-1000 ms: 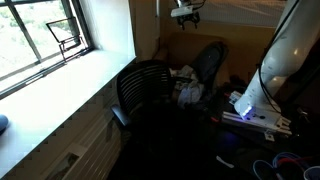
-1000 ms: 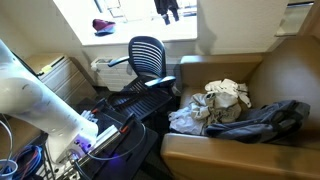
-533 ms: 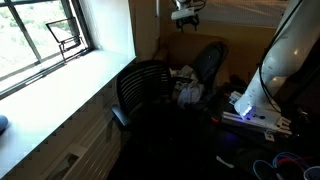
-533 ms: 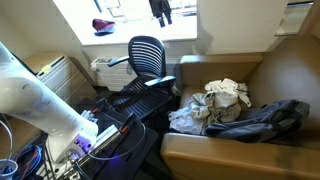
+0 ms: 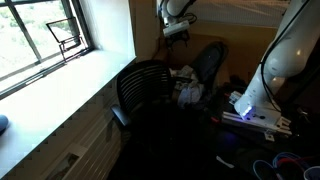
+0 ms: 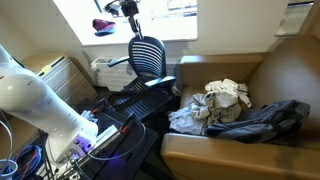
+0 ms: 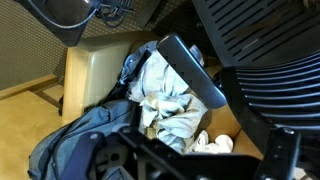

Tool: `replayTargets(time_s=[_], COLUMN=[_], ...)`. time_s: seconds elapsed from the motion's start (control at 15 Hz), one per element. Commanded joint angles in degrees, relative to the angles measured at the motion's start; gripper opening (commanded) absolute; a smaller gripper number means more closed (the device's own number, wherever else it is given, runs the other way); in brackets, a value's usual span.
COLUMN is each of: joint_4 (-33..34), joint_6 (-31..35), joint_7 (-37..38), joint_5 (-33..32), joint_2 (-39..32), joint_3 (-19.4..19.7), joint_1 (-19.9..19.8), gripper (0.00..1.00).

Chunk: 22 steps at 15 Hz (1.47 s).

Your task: Move the bag and clothing from the black chair to the brown chair then hang the belt on the armrest of the black chair

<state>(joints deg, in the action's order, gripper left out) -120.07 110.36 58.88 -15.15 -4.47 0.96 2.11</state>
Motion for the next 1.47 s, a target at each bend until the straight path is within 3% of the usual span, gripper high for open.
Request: replayTargets(time_s=[0.0,0.27,0.6,0.8,0.87,1.13,1.2,1.4], joint_4=[-0.1,-0.5,-3.8,-3.5,-2.9,-2.9,-2.2,-2.4], joint_6=[-0.2,-0.2,5.8,5.6,4.9,4.9,4.8,7.9], joint_7=[-0.6,-1.8,-12.1,-18.5,-13.3,-16.1,-21.3,-27.1], joint_5=[0.0,0.0,8.6,11.6,9.7,10.2,12.8,16.4], joint_2=[0.2,0.9,-1.7,-2.7,-2.9,-3.1,-5.9,-10.2], joint_3=[-0.4,-0.3,-5.2,-7.5,-6.6,-7.2,-8.2,-10.7], joint_1=[0.0,-0.2,3.6,5.7,6.0,6.8,7.1,9.3], gripper=[1.00,1.00,1.00,1.00,1.00,1.00,1.00,1.00])
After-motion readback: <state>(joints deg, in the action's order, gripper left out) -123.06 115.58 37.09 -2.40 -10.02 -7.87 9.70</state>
